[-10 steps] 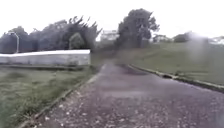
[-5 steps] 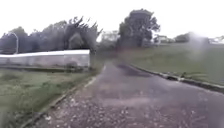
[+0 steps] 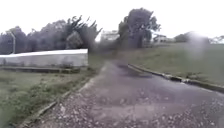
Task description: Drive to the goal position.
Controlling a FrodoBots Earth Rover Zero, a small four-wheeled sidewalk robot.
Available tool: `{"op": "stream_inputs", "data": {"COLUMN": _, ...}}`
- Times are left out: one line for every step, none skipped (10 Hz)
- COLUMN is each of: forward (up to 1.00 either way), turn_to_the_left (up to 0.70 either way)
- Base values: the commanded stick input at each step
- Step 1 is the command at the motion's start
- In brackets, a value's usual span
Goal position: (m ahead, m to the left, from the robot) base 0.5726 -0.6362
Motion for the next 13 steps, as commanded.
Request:
{"op": "stream_inputs", "data": {"forward": 0.7, "turn_to_the_left": 0.0}}
{"op": "stream_inputs", "data": {"forward": 0.7, "turn_to_the_left": 0.0}}
{"op": "stream_inputs", "data": {"forward": 0.7, "turn_to_the_left": 0.0}}
{"op": "stream_inputs", "data": {"forward": 0.7, "turn_to_the_left": 0.0}}
{"op": "stream_inputs", "data": {"forward": 0.7, "turn_to_the_left": 0.0}}
{"op": "stream_inputs", "data": {"forward": 0.7, "turn_to_the_left": 0.0}}
{"op": "stream_inputs", "data": {"forward": 0.7, "turn_to_the_left": 0.0}}
{"op": "stream_inputs", "data": {"forward": 0.7, "turn_to_the_left": 0.0}}
{"op": "stream_inputs", "data": {"forward": 0.7, "turn_to_the_left": 0.0}}
{"op": "stream_inputs", "data": {"forward": 0.7, "turn_to_the_left": 0.0}}
{"op": "stream_inputs", "data": {"forward": 0.7, "turn_to_the_left": 0.0}}
{"op": "stream_inputs", "data": {"forward": 0.7, "turn_to_the_left": 0.0}}
{"op": "stream_inputs", "data": {"forward": 0.7, "turn_to_the_left": 0.0}}
